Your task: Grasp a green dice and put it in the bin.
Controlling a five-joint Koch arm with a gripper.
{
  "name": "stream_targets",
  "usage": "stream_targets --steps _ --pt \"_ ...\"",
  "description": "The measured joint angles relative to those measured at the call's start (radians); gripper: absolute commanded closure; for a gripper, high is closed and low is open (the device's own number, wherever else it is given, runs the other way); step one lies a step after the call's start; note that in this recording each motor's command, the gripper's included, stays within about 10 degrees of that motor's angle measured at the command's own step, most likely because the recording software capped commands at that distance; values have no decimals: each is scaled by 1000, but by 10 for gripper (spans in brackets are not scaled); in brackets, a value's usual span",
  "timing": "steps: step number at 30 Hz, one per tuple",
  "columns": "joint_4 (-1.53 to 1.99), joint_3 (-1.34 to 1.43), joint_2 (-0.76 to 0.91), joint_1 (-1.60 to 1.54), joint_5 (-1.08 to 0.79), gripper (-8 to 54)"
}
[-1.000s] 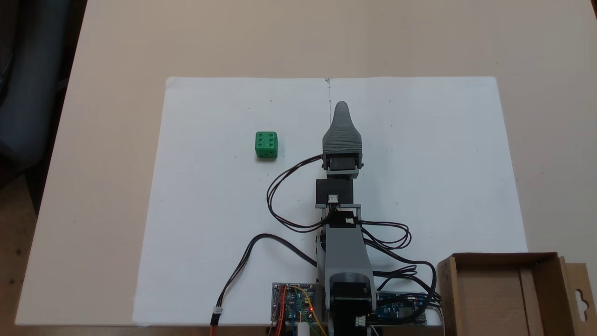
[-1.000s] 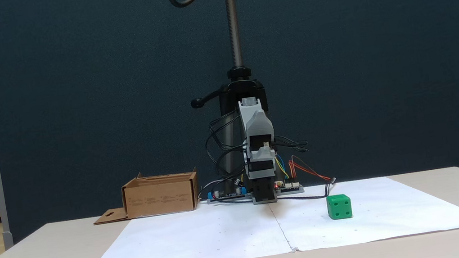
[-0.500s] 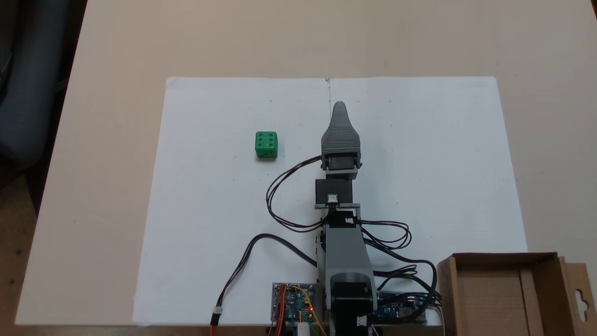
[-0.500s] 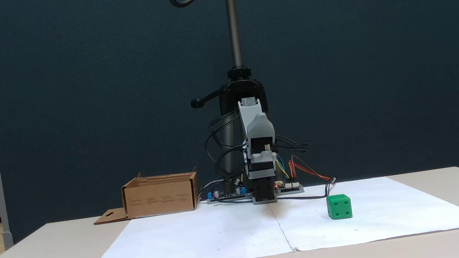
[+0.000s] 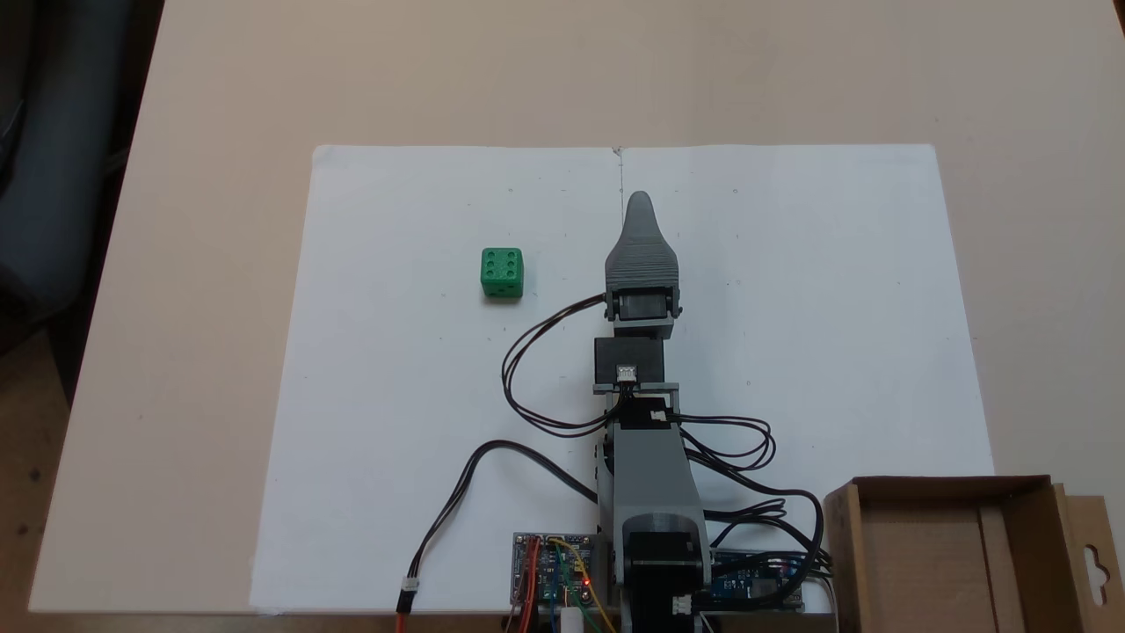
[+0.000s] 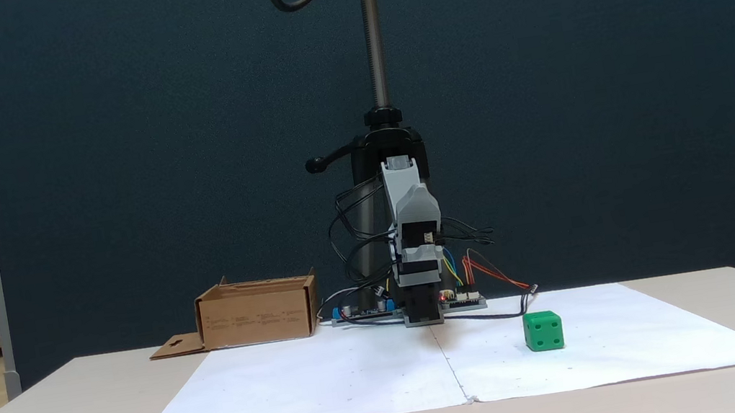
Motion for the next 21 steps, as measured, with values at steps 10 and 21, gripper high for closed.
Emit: stream_targets --steps 10,21 --pt "0 0 0 0 0 21" --pt "18 0 0 0 0 21"
